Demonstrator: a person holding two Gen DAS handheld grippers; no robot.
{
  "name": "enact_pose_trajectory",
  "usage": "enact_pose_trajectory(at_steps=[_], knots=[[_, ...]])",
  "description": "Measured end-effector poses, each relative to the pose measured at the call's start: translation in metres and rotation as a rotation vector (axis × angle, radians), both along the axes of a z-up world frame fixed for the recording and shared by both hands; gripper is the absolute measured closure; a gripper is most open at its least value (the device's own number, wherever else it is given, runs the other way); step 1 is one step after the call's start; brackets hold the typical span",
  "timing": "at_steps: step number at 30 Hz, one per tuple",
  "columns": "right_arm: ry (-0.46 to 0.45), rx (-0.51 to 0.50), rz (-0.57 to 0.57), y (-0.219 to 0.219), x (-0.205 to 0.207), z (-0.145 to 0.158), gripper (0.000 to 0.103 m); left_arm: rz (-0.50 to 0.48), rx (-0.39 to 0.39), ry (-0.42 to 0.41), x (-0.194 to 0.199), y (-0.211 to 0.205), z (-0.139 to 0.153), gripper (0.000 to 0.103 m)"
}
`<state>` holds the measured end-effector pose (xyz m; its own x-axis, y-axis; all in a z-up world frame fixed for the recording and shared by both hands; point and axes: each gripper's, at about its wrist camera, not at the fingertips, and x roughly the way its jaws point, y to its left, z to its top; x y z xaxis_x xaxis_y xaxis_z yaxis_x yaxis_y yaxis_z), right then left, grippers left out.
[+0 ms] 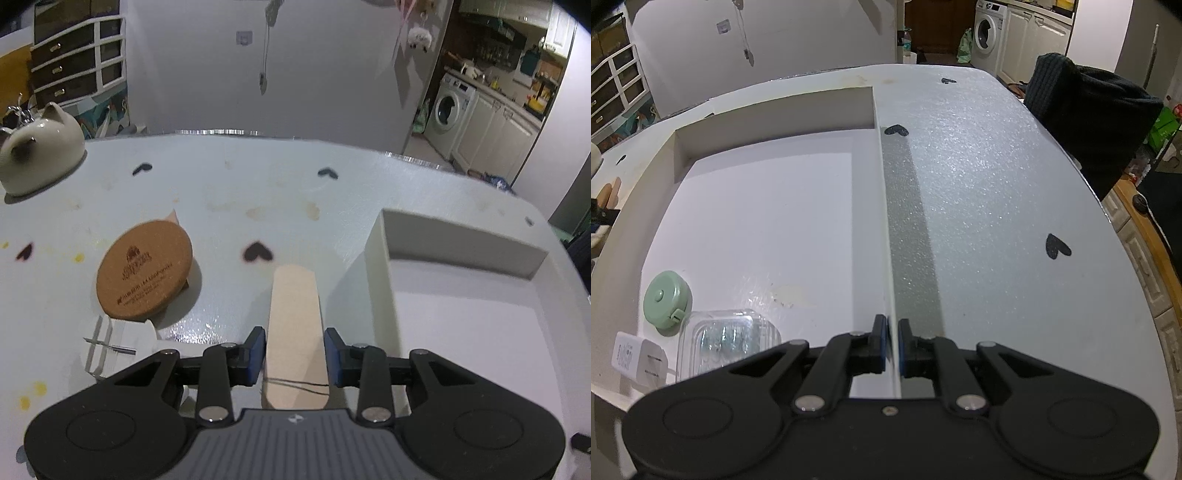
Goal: Organize rigid objects
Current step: 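Lift the wooden stick with the left gripper and carry it toward the tray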
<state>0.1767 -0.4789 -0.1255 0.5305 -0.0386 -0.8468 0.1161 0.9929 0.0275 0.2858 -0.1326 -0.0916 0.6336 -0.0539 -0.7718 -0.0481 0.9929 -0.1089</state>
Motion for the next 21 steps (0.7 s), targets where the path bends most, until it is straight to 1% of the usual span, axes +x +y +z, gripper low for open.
enact_pose_trajectory(at_steps=[4,12,17,20,21], knots=[[-0.003,0.001,0.002,-0.001,-0.001,0.0,0.095,-0.002,-0.027,-0.041,-0.004,-0.004,0.017,0.068],[-0.009,0.002,0.006,-0.001,-0.001,0.0,0.095,-0.051,-0.045,-0.107,0.002,-0.029,0.045,0.068],[-0.012,0.004,0.005,-0.001,-0.002,0.0,0.095,-0.071,-0.033,-0.12,0.001,-0.039,0.049,0.068],[-0.012,0.003,0.005,-0.001,-0.002,0.0,0.095,-0.062,-0.044,-0.101,0.001,-0.034,0.045,0.068],[-0.012,0.003,0.005,-0.001,-0.002,0.0,0.095,-0.059,-0.045,-0.106,-0.002,-0.032,0.044,0.068]])
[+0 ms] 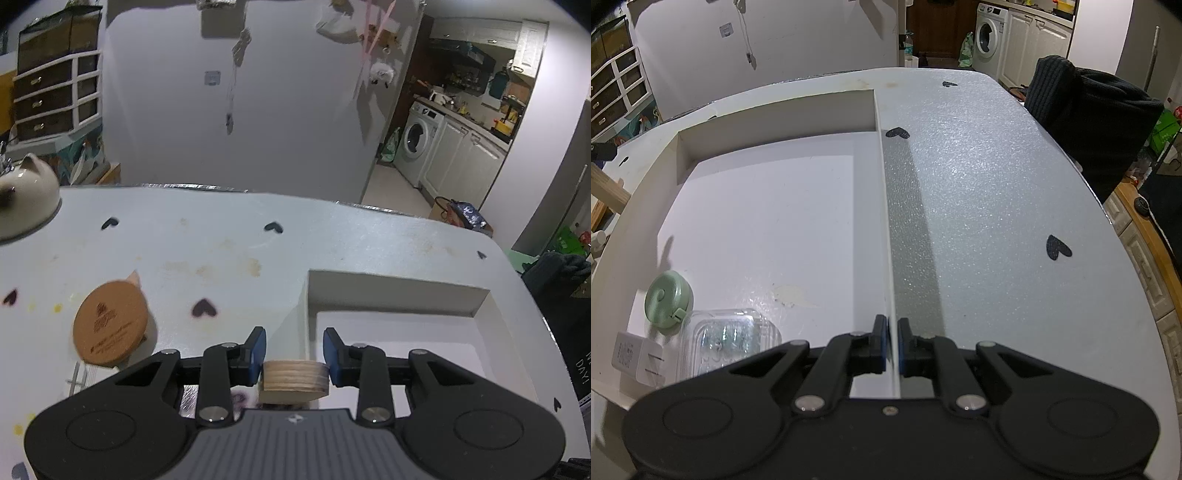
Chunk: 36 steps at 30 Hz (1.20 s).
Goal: Organize rigid objects
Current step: 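Lift the wooden stick with the left gripper and carry it toward the tray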
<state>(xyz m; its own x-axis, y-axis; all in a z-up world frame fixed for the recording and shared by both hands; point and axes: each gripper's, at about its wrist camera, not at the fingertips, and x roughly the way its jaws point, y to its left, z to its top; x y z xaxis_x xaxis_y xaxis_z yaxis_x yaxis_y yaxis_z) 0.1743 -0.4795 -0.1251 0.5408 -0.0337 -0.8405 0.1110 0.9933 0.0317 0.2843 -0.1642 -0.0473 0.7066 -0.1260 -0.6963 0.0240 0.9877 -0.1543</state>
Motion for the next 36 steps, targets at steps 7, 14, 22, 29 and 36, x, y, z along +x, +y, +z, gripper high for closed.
enact_pose_trajectory(at_steps=[7,14,22,29,36], knots=[[0.0,0.001,-0.001,0.0,0.0,0.0,0.095,-0.02,-0.011,0.053,-0.03,0.018,-0.009,0.068],[0.0,-0.005,0.001,0.0,0.0,0.001,0.095,-0.028,-0.003,0.178,-0.072,0.037,-0.041,0.081],[0.003,-0.011,0.01,0.001,0.0,0.001,0.095,-0.024,-0.027,0.219,-0.079,0.04,-0.065,0.064],[0.003,-0.01,0.01,0.002,0.001,0.001,0.095,-0.053,-0.022,0.202,-0.052,0.027,-0.071,0.057],[0.003,-0.011,0.01,0.001,0.001,0.001,0.095,-0.079,0.029,0.215,-0.033,0.02,-0.074,0.056]])
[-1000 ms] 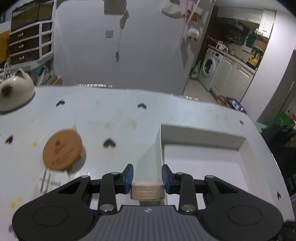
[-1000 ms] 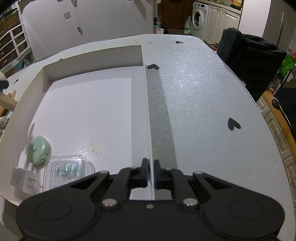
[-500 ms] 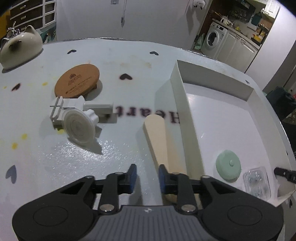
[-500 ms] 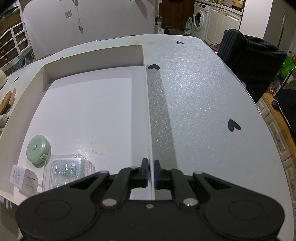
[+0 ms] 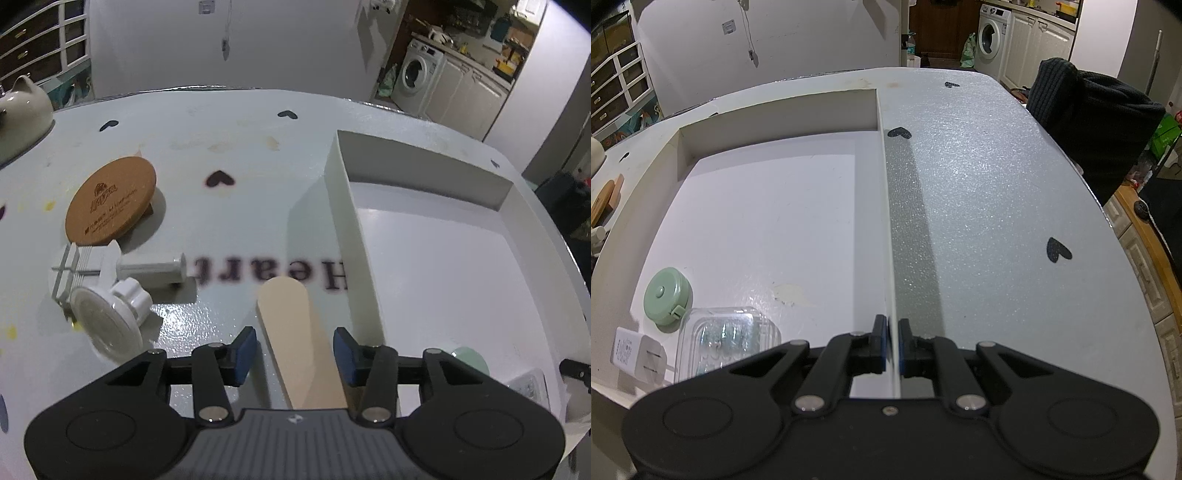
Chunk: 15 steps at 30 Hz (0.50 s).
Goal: Organize rigid objects
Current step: 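Lift the wooden stick with the left gripper and carry it toward the tray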
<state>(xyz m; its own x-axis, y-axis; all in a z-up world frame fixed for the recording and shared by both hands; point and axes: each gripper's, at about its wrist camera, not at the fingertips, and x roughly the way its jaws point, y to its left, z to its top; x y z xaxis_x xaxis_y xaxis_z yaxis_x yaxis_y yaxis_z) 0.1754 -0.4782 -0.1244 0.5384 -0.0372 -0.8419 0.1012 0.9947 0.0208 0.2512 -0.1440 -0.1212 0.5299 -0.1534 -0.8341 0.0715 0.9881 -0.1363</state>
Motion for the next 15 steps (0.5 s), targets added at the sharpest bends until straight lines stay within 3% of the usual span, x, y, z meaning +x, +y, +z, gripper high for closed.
enact_pose_trajectory(at_steps=[9,12,15], knots=[[0.0,0.0,0.001,0.0,0.0,0.0,0.095,-0.2,0.114,0.01,-0.03,0.011,0.0,0.057],[0.0,-0.002,0.004,0.0,0.0,-0.001,0.095,-0.207,0.155,0.023,-0.039,0.019,0.001,0.057],[0.0,-0.002,0.005,0.001,0.0,-0.001,0.095,-0.168,0.145,0.032,-0.041,0.023,0.001,0.057]])
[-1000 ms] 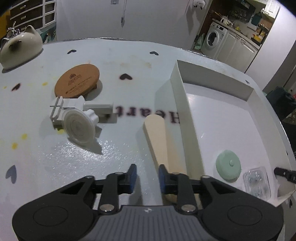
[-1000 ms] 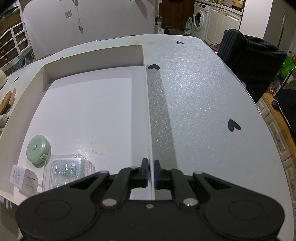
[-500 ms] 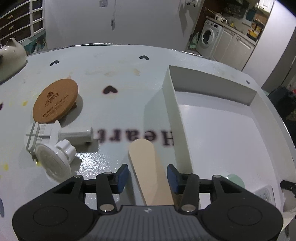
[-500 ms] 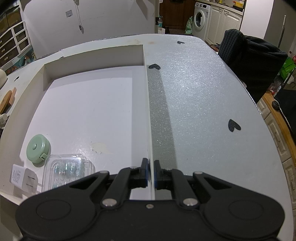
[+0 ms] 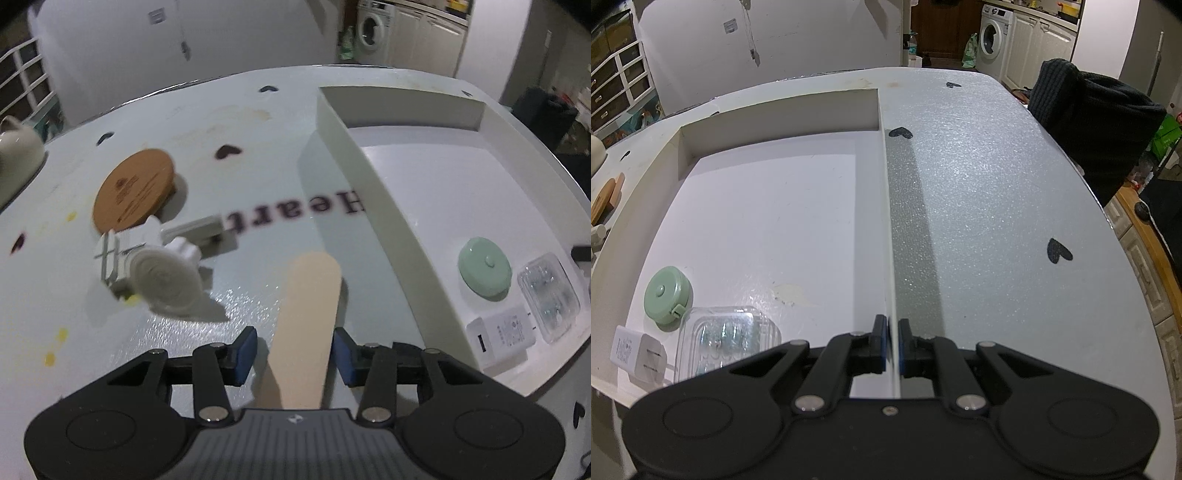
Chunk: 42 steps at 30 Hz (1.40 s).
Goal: Organize rigid objects
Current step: 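Lift the wooden stick with the left gripper and carry it toward the tray, then lower the stick into the tray and open the left gripper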
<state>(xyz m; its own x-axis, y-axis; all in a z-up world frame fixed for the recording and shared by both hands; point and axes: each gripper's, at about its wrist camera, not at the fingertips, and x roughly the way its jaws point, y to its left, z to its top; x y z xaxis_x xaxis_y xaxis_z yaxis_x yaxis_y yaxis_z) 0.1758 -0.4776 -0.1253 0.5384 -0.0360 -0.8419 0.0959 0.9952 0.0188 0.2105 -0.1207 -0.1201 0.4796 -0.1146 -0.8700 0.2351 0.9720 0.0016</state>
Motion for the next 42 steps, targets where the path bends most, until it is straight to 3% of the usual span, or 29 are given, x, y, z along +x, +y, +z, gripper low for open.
enact_pose_trajectory(at_steps=[10,21,23,26,35,42], knots=[[0.0,0.001,-0.002,0.0,0.0,0.0,0.095,-0.004,0.018,0.01,0.014,-0.025,0.001,0.064],[0.003,-0.004,0.003,0.0,0.0,0.0,0.095,0.179,-0.155,-0.135,0.042,-0.032,0.059,0.066],[0.002,-0.003,0.002,0.001,0.0,0.0,0.095,0.182,-0.198,-0.149,0.047,-0.039,0.069,0.066],[0.002,-0.003,0.002,0.001,0.0,0.0,0.095,0.176,-0.161,-0.189,0.053,-0.055,0.08,0.066],[-0.003,0.007,-0.002,-0.001,-0.001,0.0,0.096,0.17,-0.181,-0.248,0.053,-0.066,0.098,0.067],[-0.003,0.006,0.002,-0.002,-0.002,0.0,0.096,0.119,-0.289,-0.23,0.049,-0.083,0.11,0.067]])
